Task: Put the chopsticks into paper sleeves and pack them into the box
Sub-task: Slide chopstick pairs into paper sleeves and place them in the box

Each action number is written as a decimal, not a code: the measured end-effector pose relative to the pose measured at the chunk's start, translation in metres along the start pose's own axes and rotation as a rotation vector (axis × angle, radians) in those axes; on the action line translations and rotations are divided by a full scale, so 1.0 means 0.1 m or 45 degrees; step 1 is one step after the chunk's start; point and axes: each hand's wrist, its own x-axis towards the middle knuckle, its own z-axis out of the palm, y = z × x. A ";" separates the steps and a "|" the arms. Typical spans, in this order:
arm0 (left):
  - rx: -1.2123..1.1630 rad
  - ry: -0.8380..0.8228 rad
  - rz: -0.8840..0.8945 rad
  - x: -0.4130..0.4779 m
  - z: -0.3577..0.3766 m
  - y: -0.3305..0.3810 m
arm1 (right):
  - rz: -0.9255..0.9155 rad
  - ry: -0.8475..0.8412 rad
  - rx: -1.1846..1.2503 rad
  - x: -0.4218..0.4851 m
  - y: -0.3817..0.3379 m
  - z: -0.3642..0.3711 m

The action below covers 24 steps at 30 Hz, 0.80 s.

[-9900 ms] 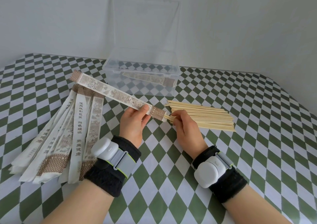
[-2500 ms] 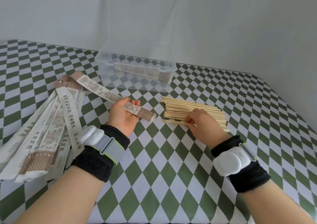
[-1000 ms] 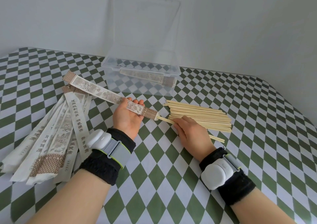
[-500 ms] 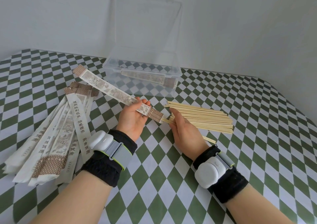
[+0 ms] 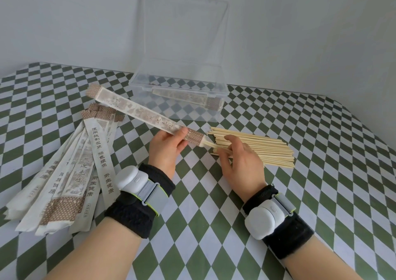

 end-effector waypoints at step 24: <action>-0.114 0.019 0.046 0.01 -0.01 0.02 | 0.085 -0.189 0.340 0.00 -0.01 0.02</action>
